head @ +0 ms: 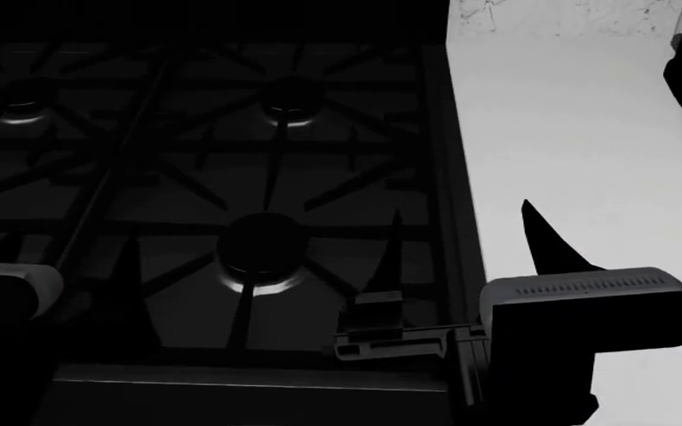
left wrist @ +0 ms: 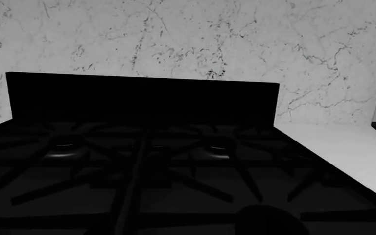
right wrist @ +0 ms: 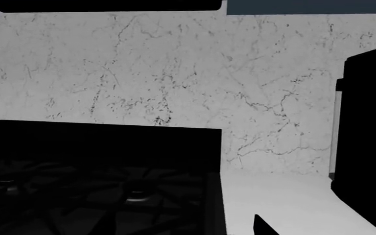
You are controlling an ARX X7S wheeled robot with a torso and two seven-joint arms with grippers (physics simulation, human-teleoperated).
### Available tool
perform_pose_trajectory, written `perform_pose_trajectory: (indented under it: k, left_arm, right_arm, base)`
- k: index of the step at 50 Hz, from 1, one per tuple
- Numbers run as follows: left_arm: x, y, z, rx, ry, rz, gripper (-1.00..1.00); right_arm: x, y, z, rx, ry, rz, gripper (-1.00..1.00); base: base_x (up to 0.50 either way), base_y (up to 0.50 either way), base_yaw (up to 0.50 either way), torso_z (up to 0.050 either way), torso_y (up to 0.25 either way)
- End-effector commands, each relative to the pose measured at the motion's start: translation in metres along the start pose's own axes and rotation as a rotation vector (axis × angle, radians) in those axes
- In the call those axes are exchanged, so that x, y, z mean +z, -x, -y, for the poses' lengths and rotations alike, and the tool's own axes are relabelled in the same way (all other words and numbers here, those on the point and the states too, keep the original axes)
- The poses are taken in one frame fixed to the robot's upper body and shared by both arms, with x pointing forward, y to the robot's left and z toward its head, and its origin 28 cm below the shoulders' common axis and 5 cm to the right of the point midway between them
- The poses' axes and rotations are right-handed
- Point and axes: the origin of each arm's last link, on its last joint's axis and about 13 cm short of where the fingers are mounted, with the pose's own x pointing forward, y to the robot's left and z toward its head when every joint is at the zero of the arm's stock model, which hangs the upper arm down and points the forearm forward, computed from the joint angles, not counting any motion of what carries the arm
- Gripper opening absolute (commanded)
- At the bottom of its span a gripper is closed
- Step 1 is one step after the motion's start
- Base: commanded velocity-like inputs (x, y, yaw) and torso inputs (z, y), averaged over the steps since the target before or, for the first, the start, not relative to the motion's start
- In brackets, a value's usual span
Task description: Press the start button on the microwave
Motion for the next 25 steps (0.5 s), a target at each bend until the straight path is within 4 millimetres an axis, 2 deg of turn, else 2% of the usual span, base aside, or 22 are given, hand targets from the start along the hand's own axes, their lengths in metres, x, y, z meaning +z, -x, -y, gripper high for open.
perform_pose_trajectory:
  k: [1, 18, 25]
  left_arm:
    - [-0.0016, -0.0001, -0.0005, -0.001, 0.001, 0.000, 1.00]
    - [-0.0026, 0.0014, 0.0007, -0.006, -0.002, 0.003, 1.00]
    - [-0.0029, 0.0017, 0.0006, -0.010, -0.003, 0.007, 1.00]
  right_arm:
    - [-0.0038, 0.0001, -0.0009, 0.009, -0.008, -0.006, 1.00]
    - [-0.0068, 0.0000, -0.0013, 0.007, -0.017, -0.023, 1.00]
    - [-0.0061, 0.0004, -0.0024, 0.009, -0.025, -0.023, 1.00]
  base:
    - [0.42, -0.05, 0.00, 0.000, 0.000]
    - [0.36, 0.00, 0.00, 0.000, 0.001]
    - [0.02, 0.00, 0.00, 0.000, 0.000]
